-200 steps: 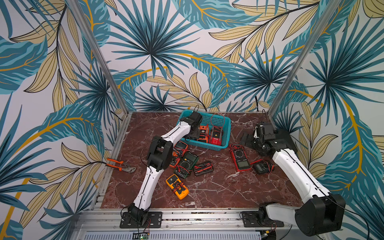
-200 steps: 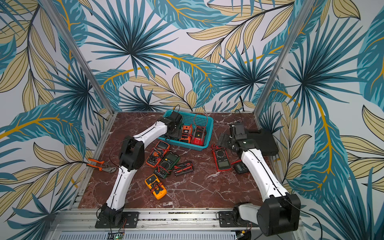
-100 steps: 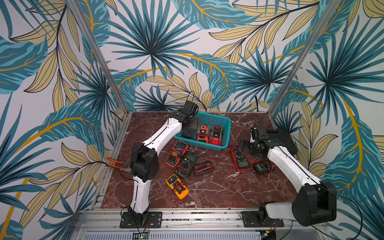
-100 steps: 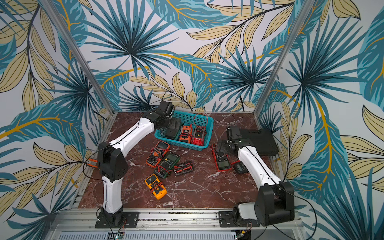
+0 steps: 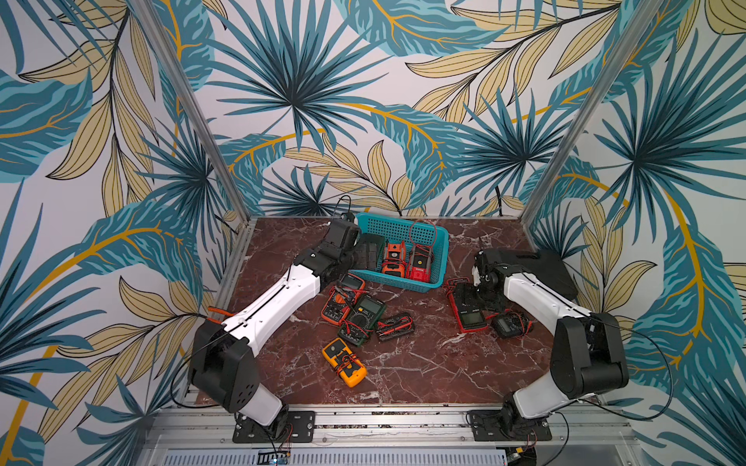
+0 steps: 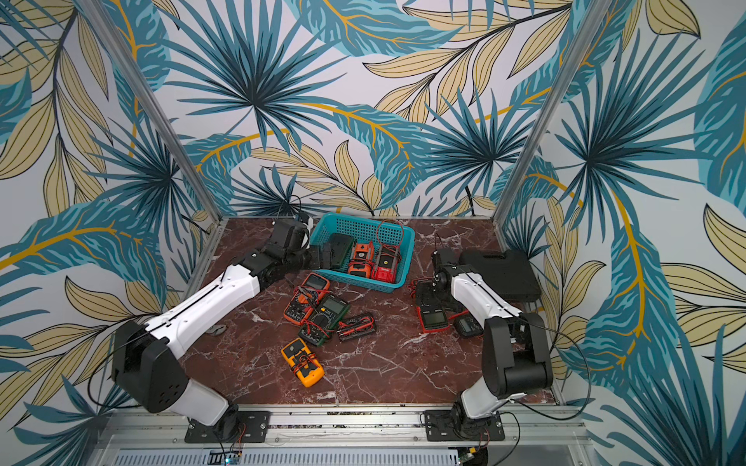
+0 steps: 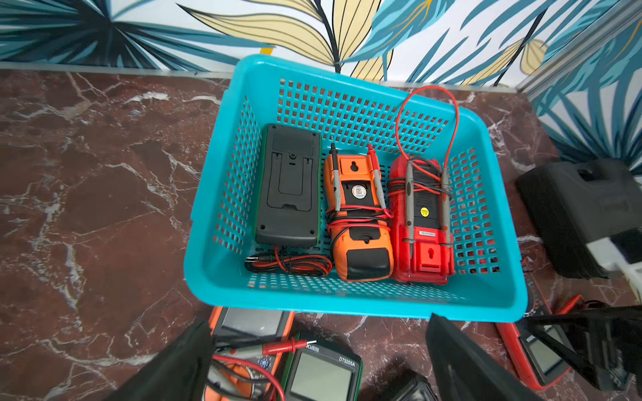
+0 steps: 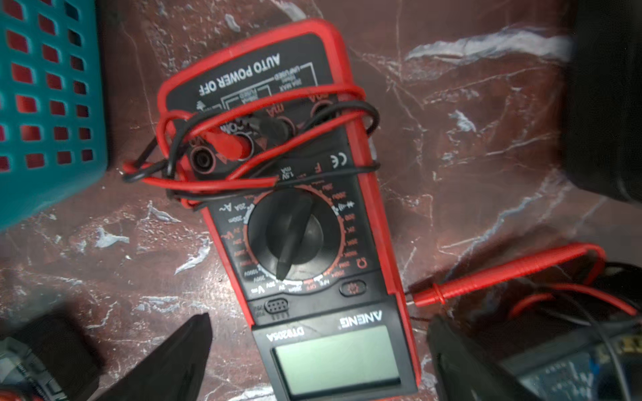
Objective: Put the multimeter into the basket
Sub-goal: Pick up the multimeter from the center of the board.
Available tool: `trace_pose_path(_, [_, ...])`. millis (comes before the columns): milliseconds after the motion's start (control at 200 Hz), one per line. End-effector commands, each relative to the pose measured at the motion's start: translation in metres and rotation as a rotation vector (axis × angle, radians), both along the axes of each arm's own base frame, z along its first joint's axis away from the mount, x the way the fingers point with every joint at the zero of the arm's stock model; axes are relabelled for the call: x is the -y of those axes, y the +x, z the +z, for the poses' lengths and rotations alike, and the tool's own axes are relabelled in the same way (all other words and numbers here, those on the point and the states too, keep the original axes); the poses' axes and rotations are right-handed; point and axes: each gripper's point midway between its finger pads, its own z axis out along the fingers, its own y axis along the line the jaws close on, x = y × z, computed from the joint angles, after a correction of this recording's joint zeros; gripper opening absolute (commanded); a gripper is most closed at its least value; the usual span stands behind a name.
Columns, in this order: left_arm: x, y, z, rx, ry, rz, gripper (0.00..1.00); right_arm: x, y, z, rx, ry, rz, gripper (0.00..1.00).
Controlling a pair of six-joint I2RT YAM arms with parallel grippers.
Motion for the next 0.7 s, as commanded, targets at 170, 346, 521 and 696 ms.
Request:
trace_pose_path(170, [-0.022, -0.012, 0.029, 0.163, -0.067, 0.081, 1.0, -0.004, 0.002, -0.012, -0.048, 0.033, 0.016, 1.0])
trace_pose_path(346, [-0.019, -0.011, 0.025, 0.149, -0.071, 0.07, 1.0, 0.001, 0.004, -0.024, -0.074, 0.001, -0.003, 0.99])
trace_pose_path(521, [-0.019, -0.011, 0.018, 0.13, -0.076, 0.075, 1.0, -0.005, 0.005, -0.032, -0.078, 0.029, 0.004, 0.99])
trace_pose_path(696, [-0.016, -0.008, 0.019, 0.149, -0.099, 0.076, 1.0, -0.009, 0.006, -0.039, -0.086, 0.042, -0.005, 0.99])
